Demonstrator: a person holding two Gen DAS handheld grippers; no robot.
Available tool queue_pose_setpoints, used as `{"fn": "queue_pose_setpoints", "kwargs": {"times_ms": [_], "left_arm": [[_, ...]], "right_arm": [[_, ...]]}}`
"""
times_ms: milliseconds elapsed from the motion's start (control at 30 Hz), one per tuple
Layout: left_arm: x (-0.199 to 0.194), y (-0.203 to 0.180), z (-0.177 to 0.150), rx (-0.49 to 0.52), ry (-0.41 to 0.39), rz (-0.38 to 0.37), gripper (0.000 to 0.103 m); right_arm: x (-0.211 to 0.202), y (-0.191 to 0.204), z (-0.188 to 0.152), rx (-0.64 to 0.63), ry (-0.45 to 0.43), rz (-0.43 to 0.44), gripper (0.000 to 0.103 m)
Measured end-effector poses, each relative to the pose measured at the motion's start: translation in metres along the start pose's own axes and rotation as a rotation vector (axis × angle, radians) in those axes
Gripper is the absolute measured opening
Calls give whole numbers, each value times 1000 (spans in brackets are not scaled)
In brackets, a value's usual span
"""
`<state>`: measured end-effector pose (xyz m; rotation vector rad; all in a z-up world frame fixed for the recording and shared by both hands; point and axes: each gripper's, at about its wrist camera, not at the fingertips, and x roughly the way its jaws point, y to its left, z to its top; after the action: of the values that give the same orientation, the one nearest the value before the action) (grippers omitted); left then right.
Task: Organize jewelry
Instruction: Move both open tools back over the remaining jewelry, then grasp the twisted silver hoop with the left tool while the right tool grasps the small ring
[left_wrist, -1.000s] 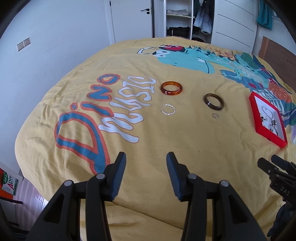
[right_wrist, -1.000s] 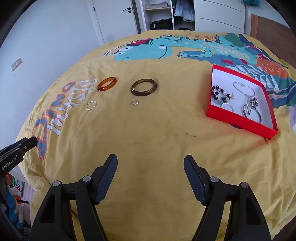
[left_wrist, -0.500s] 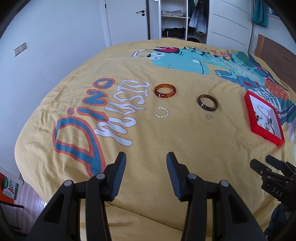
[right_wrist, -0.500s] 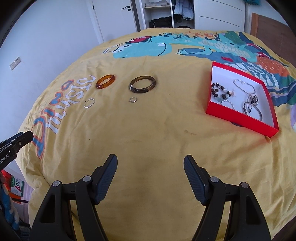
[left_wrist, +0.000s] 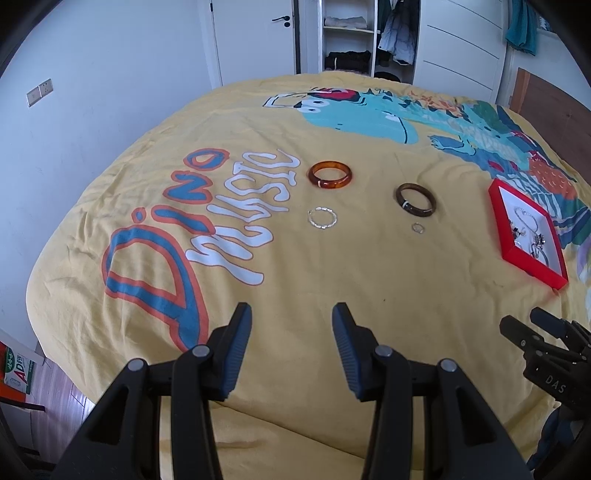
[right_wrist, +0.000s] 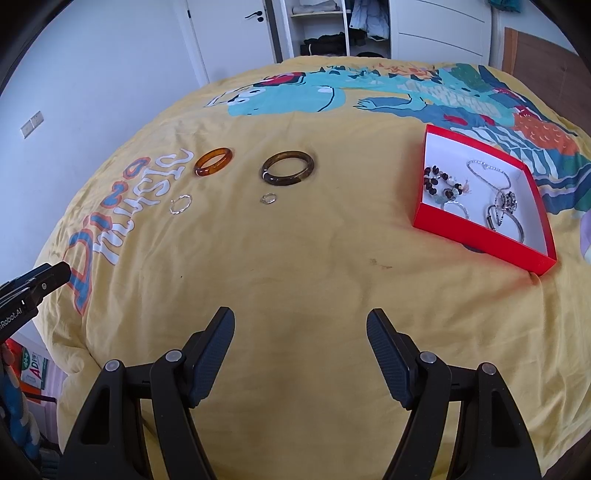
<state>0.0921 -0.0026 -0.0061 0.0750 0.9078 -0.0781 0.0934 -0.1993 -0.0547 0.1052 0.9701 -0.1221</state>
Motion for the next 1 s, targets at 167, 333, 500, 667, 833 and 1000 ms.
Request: {"fn": "queue_pose_setpoints", "kwargs": {"times_ms": [167,333,500,667,833,1000], "left_arm": [[14,3,-3,2,34,-2,43],[30,4,3,6,64,-1,43],[56,0,21,3,79,-20,43],[89,-3,54,-25,80,-62,43],[134,-10,83,-15,121,-84,43],[170,-12,95,-21,159,-81,43]], "right_arm": [[6,4,1,-20,12,22,72],[17,9,8,-44,27,47,68],[33,14,27,-53,32,76,64],[55,20,57,-61,30,104,62],[87,24,84,-64,47,125,59],[119,25,97,-67,80,119,58]]}}
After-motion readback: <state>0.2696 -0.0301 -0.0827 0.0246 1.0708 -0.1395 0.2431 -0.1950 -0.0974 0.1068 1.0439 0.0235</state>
